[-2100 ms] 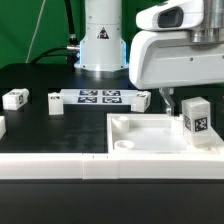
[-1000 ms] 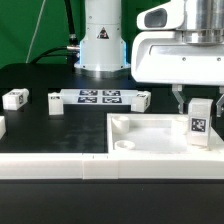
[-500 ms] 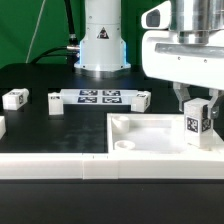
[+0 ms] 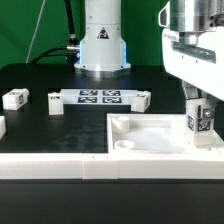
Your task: Assemble one leg
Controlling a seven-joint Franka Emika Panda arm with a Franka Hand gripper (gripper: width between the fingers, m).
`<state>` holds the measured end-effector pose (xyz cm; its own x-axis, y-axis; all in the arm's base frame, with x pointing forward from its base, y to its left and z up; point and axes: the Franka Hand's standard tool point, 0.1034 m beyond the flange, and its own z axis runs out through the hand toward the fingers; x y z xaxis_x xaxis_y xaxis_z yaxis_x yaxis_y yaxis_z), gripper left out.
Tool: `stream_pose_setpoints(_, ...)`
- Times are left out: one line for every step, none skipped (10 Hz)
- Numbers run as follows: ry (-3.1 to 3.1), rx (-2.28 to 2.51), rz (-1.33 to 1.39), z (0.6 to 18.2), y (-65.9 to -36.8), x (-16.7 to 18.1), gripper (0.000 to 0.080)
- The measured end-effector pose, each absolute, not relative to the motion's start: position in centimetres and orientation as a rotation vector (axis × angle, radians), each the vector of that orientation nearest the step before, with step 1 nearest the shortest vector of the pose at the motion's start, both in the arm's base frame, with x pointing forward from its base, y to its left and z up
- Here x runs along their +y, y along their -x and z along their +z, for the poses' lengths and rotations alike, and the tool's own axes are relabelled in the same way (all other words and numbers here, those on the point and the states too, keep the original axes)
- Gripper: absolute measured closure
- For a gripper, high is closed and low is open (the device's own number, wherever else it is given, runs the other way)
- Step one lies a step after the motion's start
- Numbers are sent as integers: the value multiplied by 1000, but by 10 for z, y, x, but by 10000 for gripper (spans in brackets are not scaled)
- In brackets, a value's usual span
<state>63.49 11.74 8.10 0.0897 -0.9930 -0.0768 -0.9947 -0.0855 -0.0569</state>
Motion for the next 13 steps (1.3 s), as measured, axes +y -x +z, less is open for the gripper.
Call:
stream_pose_setpoints(2294, 2006, 25, 81, -635, 118, 433)
stream_pose_setpoints(2333, 1958, 21, 81, -635, 118, 297)
stream_pose_setpoints(2366, 1913, 22, 81, -635, 118, 297)
stream_pose_setpoints(2462, 1796, 24, 82, -634, 119, 174)
stream_pose_setpoints(2580, 1621, 16, 81, -634, 121, 157)
stream_pose_setpoints(2676, 1455, 9, 80, -633, 123, 152)
stream_pose_setpoints(2743, 1324, 0, 79, -633, 124, 152)
stream_pose_setpoints(2827, 1143, -9, 78, -632, 126, 151)
stream_pose_setpoints(2895, 971, -18, 78, -632, 129, 151)
stream_pose_setpoints(2952, 781, -27, 79, -633, 128, 151)
stream_pose_setpoints(2992, 619, -35, 79, -634, 126, 151)
stream_pose_setpoints(3016, 492, -41, 79, -634, 125, 151)
stream_pose_setpoints(3029, 421, -44, 79, -633, 127, 151)
